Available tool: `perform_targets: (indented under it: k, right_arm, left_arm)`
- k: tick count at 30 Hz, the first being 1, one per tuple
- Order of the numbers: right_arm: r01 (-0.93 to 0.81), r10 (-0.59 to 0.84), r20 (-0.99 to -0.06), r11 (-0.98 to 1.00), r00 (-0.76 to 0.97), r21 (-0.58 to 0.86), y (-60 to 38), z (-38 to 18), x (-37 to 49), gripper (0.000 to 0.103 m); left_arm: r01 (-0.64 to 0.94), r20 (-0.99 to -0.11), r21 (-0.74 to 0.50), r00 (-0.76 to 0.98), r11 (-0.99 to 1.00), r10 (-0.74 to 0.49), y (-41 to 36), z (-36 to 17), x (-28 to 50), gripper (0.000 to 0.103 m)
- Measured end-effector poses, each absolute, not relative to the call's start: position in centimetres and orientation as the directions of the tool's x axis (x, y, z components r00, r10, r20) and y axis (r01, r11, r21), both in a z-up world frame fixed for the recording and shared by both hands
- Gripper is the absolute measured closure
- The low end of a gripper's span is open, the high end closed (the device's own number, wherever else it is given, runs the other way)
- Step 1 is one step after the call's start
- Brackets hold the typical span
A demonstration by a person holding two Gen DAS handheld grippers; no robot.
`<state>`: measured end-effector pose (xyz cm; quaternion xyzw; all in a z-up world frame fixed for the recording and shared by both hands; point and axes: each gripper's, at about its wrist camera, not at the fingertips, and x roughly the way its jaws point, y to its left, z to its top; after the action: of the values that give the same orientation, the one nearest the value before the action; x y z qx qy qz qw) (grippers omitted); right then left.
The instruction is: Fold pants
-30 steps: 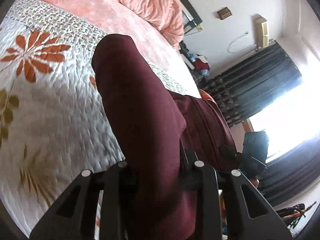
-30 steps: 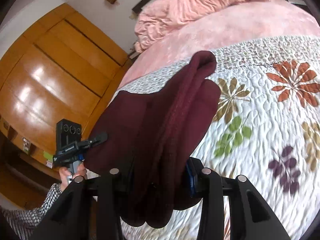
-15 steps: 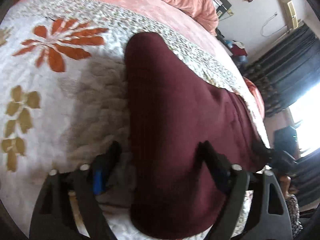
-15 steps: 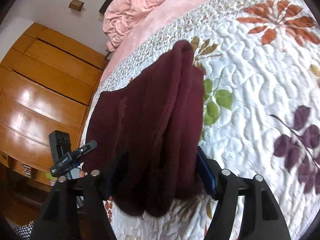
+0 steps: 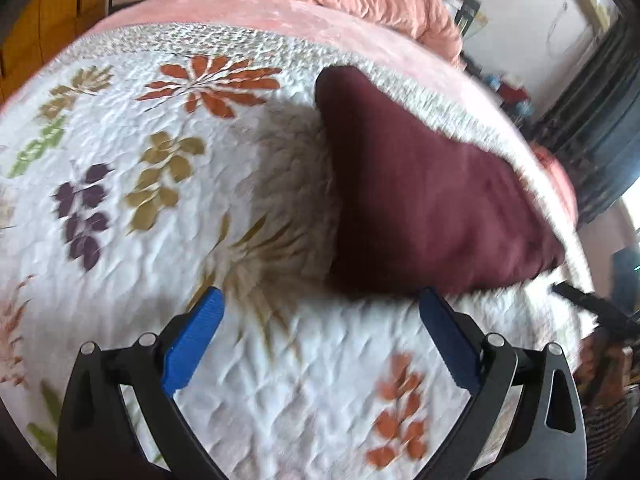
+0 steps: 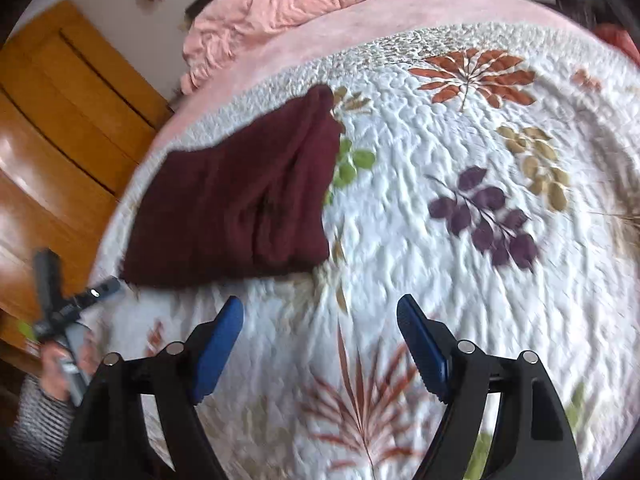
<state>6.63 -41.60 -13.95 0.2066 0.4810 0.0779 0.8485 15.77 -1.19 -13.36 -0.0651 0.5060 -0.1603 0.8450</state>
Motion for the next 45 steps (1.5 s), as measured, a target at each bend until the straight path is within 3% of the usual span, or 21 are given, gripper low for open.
perform_targets:
  k: [2,9,12,16,19,45]
  right_arm:
    - [0.07,0.291,-0.8,0.922,0.524,0.381,-40.5,-13.7,5.1,0.022]
    - [0.097,0.217,-0.82,0.945,0.53,0.313,-35.9,-10.9,3.2,0.004]
    - [0.092,0.2,-0.838,0.954,0.508,0.284,-33.7,-9.7,2.8,0.004]
    - [0.141,0.03,-0.863,0.983,0.504,0.116,-31.4,-7.9,2.2,0.004]
    - [0.153,-0.02,-0.854,0.986,0.52,0.071,-30.6,-6.6,1.7,0.004]
    - [0.204,-0.074,-0.793,0.977,0.605,0.065,-28.0,0.4,-2.2,0.004]
  left_arm:
    - [0.21,-0.853,-0.226,0.429,0.951,-0.298,-0.9,-13.6,13.6,0.005]
    - [0.159,-0.843,-0.242,0.453,0.957,-0.288,-0.9,-11.4,10.0,0.005]
    - [0.15,-0.838,-0.205,0.484,0.967,-0.253,-1.4,-9.5,9.2,0.005]
    - [0.15,-0.825,-0.146,0.527,0.978,-0.204,-2.3,-7.0,7.6,0.005]
    - [0.168,-0.814,-0.129,0.545,0.977,-0.201,-2.8,-5.5,6.7,0.005]
    - [0.193,-0.704,0.007,0.698,0.981,-0.132,-4.8,2.7,-0.4,0.003]
